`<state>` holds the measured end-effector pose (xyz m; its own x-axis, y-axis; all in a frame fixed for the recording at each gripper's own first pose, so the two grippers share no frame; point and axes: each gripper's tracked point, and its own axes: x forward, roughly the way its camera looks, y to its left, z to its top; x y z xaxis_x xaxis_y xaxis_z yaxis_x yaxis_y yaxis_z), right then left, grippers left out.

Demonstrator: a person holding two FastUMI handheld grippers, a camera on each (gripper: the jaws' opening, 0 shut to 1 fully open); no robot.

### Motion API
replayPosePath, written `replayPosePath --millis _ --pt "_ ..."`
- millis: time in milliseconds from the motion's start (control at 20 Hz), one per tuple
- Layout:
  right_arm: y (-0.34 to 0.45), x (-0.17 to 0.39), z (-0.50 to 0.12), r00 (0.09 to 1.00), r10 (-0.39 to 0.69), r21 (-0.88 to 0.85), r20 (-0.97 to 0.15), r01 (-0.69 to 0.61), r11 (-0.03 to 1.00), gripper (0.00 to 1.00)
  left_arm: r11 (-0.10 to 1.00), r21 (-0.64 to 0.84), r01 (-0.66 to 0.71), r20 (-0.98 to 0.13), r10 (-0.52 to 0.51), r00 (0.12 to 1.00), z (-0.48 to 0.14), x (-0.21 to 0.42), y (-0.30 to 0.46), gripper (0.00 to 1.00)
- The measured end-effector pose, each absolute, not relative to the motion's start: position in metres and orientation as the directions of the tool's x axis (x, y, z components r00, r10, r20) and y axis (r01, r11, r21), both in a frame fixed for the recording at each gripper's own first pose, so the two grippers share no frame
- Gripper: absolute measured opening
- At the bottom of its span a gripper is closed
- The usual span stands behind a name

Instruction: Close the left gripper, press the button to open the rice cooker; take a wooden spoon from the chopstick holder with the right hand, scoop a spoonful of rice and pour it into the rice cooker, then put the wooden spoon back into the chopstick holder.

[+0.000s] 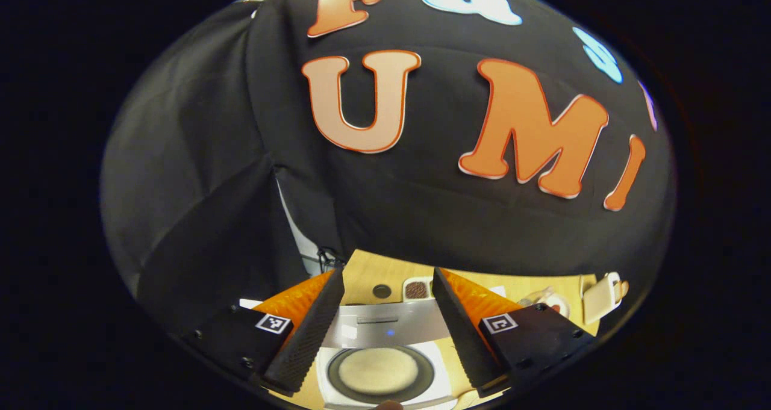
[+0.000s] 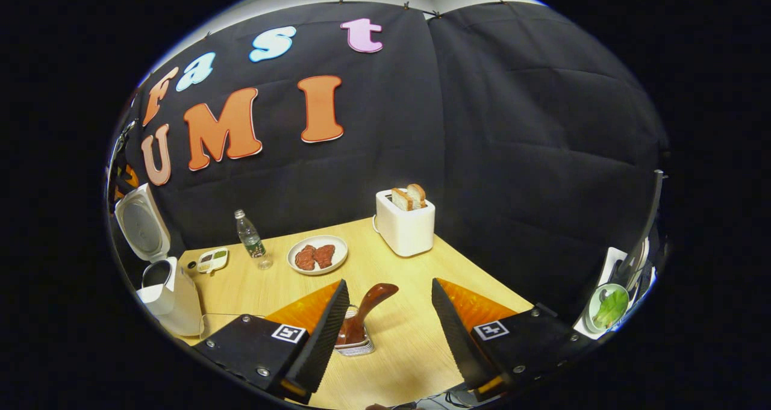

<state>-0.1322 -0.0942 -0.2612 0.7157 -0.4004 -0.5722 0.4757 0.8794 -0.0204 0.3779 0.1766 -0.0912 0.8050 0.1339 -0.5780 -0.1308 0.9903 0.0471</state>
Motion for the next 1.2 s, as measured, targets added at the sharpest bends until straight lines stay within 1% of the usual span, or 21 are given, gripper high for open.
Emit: replayPosePath --millis 150,200,250,300,400,450,500,550,600,700,850,900,950,1000,1050,1150,1200 --pt "-0.079 -0.117 -0.259 0.745 -0.359 -0.029 -0.562 0.417 0.909 0.86 0.989 0.057 -0.139 -0.633 0.143 0.761 -0.103 0.366 0.178 0.99" --pt "-0.072 -0.112 -0.257 0.758 -0.341 -0.040 -0.556 0.385 0.922 0.86 0.988 0.038 -0.148 -0.650 0.137 0.748 -0.109 0.361 0.177 0.99" --pt "-0.062 -0.106 -0.257 0.770 -0.321 -0.044 -0.552 0.358 0.933 0.86 0.988 0.039 -0.150 -0.676 0.137 0.724 -0.123 0.348 0.174 0.99" --pt "-0.052 -0.100 -0.255 0.783 -0.294 -0.033 -0.548 0.330 0.943 0.86 0.990 0.019 -0.139 -0.705 0.112 0.700 -0.140 0.330 0.170 1.00" --pt "-0.037 -0.093 -0.255 0.800 -0.243 -0.010 -0.549 0.285 0.959 0.86 0.989 0.011 -0.149 -0.778 0.102 0.620 -0.169 0.294 0.153 0.99" --pt "-0.032 -0.090 -0.258 0.803 -0.223 -0.003 -0.553 0.266 0.964 0.86 0.988 0.027 -0.150 -0.794 0.113 0.598 -0.180 0.280 0.158 0.98" --pt "-0.029 -0.087 -0.260 0.805 -0.209 0.003 -0.555 0.252 0.968 0.86 0.992 0.036 -0.124 -0.790 0.105 0.605 -0.188 0.275 0.158 0.99" --pt "-0.025 -0.086 -0.262 0.805 -0.191 0.012 -0.561 0.238 0.971 0.86 0.992 0.042 -0.118 -0.808 0.103 0.580 -0.199 0.266 0.155 1.00" --pt "-0.022 -0.085 -0.263 0.805 -0.178 0.018 -0.566 0.228 0.973 0.86 0.992 0.045 -0.116 -0.828 0.102 0.551 -0.209 0.253 0.154 0.98" --pt "-0.018 -0.081 -0.264 0.809 -0.156 0.026 -0.566 0.207 0.978 0.86 0.991 0.070 -0.117 -0.874 0.118 0.472 -0.242 0.226 0.151 1.00" --pt "-0.009 -0.079 -0.274 0.804 -0.122 0.038 -0.582 0.177 0.983 0.86 0.987 0.114 -0.115 -0.944 0.143 0.298 -0.295 0.190 0.152 0.99" --pt "-0.005 -0.080 -0.275 0.801 -0.111 0.040 -0.588 0.166 0.985 0.86 0.984 0.121 -0.131 -0.954 0.152 0.257 -0.298 0.181 0.148 1.00" --pt "-0.003 -0.080 -0.277 0.799 -0.103 0.037 -0.592 0.155 0.987 0.86 0.983 0.134 -0.126 -0.927 0.169 0.334 -0.307 0.203 0.151 0.99" --pt "-0.001 -0.080 -0.277 0.798 -0.095 0.033 -0.595 0.142 0.989 0.86 0.982 0.147 -0.117 -0.940 0.176 0.292 -0.316 0.195 0.152 1.00" --pt "0.000 -0.081 -0.278 0.798 -0.092 0.026 -0.596 0.133 0.991 0.86 0.982 0.148 -0.119 -0.930 0.179 0.321 -0.305 0.197 0.146 1.00" --pt "0.005 -0.081 -0.279 0.796 -0.072 0.029 -0.601 0.112 0.993 0.86 0.980 0.134 -0.147 -0.928 0.176 0.328 -0.304 0.192 0.145 0.96" --pt "0.008 -0.079 -0.279 0.798 -0.063 0.032 -0.599 0.103 0.994 0.86 0.977 0.128 -0.170 -0.918 0.182 0.353 -0.304 0.194 0.147 0.97"
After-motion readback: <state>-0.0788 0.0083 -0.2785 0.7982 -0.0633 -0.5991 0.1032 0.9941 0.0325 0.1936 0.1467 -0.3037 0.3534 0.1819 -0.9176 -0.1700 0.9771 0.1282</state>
